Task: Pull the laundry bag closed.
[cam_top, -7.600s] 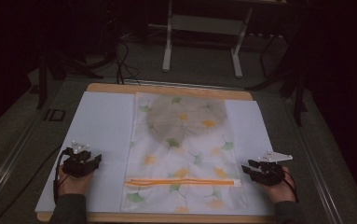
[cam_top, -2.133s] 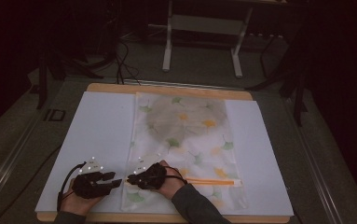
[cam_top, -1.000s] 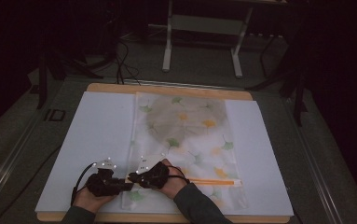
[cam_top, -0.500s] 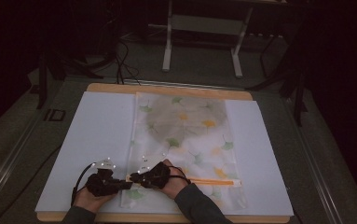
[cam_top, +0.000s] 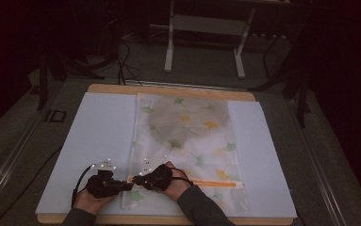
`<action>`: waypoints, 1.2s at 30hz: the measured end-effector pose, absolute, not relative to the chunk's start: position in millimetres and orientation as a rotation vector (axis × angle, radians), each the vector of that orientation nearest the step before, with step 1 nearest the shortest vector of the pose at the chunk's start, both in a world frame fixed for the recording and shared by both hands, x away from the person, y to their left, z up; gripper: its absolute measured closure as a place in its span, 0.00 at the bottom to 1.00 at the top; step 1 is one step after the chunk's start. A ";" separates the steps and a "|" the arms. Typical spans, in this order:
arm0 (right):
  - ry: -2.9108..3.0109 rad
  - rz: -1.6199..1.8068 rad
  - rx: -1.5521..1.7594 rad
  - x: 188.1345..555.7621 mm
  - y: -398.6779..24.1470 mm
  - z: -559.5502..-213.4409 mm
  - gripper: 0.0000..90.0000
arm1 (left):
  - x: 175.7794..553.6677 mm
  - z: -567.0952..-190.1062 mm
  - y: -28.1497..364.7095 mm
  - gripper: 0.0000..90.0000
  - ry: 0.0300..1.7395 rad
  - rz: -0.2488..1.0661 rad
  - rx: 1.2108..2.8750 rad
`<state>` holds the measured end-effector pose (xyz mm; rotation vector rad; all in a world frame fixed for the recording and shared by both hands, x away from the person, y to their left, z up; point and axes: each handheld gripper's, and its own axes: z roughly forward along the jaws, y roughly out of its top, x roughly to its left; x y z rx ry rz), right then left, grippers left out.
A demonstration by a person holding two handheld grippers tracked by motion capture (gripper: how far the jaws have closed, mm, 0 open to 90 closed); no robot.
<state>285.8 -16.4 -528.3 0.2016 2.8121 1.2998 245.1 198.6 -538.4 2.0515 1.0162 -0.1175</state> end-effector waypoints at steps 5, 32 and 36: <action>2.815 1.292 0.200 286.0 -16.8 -528.6 0.97 | 245.1 -538.1 199.4 0.97 1.016 -0.116 2.049; 2.851 1.191 0.197 286.6 -17.6 -529.1 0.98 | 244.2 -535.6 202.0 0.98 1.008 -0.103 2.037; 2.855 1.181 0.205 287.3 -18.5 -530.0 0.99 | 243.9 -535.1 202.7 0.98 1.009 -0.094 2.038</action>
